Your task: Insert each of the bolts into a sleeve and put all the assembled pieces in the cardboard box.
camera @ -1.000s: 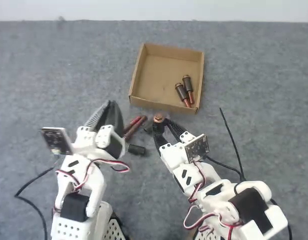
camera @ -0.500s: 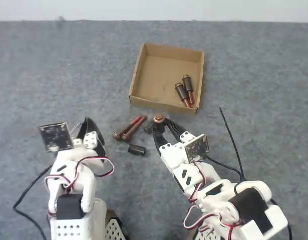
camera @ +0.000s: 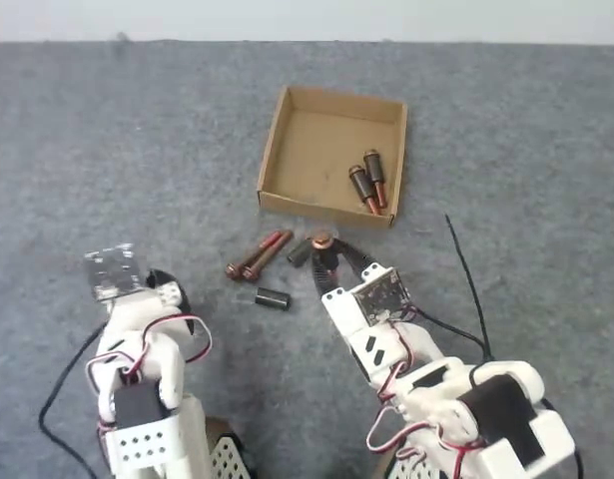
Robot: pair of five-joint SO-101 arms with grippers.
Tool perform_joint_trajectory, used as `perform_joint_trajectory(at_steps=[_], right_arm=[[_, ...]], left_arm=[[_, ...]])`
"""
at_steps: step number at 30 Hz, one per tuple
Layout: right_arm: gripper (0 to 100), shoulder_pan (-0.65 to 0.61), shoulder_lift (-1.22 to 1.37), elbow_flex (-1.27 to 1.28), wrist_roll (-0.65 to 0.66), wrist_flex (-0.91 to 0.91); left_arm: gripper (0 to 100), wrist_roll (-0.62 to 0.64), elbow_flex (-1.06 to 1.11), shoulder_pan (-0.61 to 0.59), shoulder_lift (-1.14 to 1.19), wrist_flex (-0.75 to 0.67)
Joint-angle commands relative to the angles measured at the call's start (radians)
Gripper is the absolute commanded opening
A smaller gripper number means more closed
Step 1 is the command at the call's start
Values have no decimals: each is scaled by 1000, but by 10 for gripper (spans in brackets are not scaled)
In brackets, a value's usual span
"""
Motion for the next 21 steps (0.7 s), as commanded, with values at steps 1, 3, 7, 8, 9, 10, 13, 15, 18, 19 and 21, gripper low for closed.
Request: perform_joint_trajectory(at_steps=[1,3,7,8,9,10,13,15,18,19,21], right_arm=[[6,59,-62,8,29,4],[6,87,-62,-23,26,12],[6,125,-62,-92,26,15],[6,134,-62,-107,31,24],[6,140,-62,-129,32,53],[6,148,-62,-155,32,94],[6,188,-62,-256,28,271],[6,211,-62,-333,26,389],[6,231,-62,-437,25,529],[6,231,-62,-471,25,568],[6,231,-62,-539,25,656]], left_arm=[[12,-144,-8,-9,-9,32],[12,-152,-8,-9,-9,34],[12,-152,-8,-9,-9,34],[12,-152,-8,-9,-8,34],[12,-155,-8,-9,-8,34],[12,-155,-8,-9,-8,34],[12,-155,-8,-9,-8,34],[12,-157,-8,-9,-8,34],[12,-157,-8,-9,-8,32],[12,-157,-8,-9,-8,32],[12,-157,-8,-9,-8,31]])
